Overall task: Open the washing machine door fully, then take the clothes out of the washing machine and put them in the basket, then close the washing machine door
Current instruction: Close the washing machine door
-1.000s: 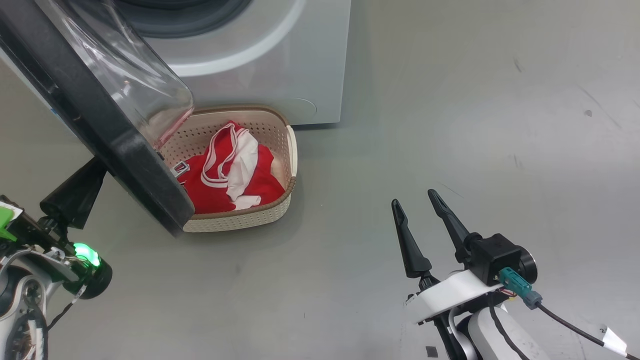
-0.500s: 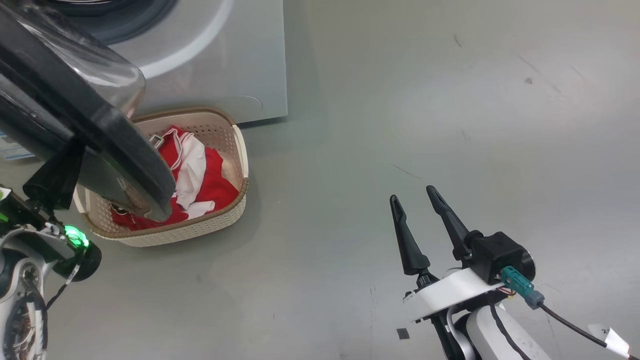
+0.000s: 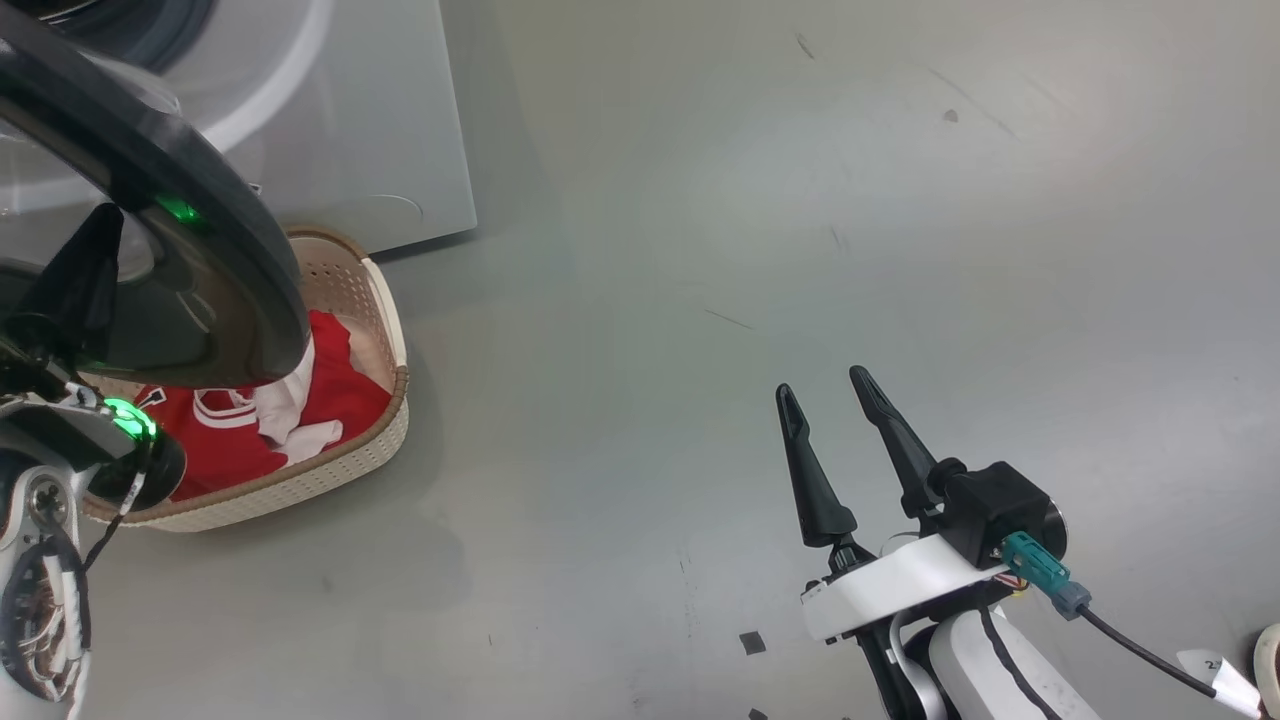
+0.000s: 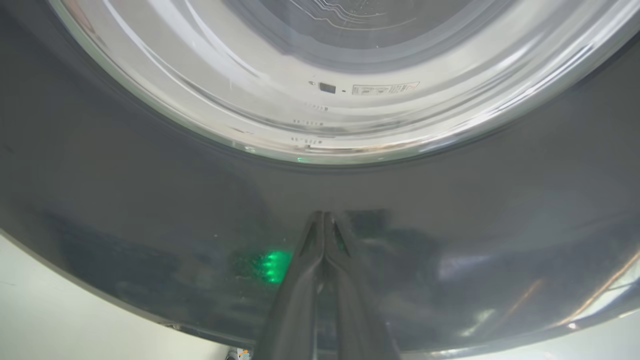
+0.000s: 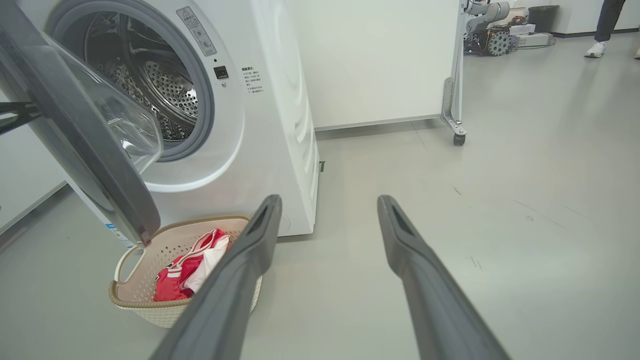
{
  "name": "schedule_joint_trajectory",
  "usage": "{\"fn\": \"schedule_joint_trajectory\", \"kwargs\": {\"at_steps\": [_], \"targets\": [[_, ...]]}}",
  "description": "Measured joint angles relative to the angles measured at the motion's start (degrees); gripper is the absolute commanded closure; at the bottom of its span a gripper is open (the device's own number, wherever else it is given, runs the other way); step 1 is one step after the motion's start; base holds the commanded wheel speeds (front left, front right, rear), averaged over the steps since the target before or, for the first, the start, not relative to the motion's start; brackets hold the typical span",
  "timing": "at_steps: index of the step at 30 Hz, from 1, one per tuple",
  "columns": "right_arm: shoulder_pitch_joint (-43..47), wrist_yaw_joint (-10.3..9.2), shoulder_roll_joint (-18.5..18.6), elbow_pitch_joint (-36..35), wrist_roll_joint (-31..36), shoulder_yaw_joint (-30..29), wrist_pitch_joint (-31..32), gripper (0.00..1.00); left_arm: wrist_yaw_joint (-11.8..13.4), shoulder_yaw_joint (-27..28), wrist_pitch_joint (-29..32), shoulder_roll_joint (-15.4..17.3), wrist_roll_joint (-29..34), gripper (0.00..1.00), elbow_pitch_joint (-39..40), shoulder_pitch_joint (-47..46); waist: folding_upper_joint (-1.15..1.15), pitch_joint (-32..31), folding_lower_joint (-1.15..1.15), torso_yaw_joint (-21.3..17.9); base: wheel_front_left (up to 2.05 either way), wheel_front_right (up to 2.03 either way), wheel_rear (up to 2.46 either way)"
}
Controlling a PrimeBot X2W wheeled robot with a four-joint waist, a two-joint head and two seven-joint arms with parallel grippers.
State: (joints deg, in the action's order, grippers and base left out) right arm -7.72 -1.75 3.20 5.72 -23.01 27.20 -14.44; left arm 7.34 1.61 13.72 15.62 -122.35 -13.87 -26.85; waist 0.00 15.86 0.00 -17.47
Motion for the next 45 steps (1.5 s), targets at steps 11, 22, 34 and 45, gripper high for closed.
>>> {"fn": "schedule_joint_trajectory", "kwargs": {"at_steps": [11,22,34,45], "targets": [[0.02,-0.91,-0.05,-1.57,-1.19,0.24,0.00,0.00,-0.55,1.80,-7.70,-0.05,4.91,1.00,-1.99,-4.45,0.00,1.47,0.00,-4.81,0.00,0.00,0.00],[0.02,-1.43,-0.18,-2.36,-1.68,0.68,0.00,0.00,-1.18,1.71,-12.22,-0.64,7.38,1.00,-6.22,-9.42,0.00,2.96,0.00,-7.58,0.00,0.00,0.00],[0.03,-1.93,-0.34,-2.65,-1.49,-1.11,0.00,0.00,-4.27,-2.26,-10.99,-2.32,10.01,1.00,-9.78,-10.48,0.00,2.54,0.00,-6.64,0.00,0.00,0.00],[-0.03,-1.79,-0.35,-1.24,1.02,-4.49,0.00,0.00,-8.12,-6.93,-7.89,-6.66,10.54,1.00,-12.10,-6.66,0.00,0.03,0.00,-0.91,0.00,0.00,0.00]]}}
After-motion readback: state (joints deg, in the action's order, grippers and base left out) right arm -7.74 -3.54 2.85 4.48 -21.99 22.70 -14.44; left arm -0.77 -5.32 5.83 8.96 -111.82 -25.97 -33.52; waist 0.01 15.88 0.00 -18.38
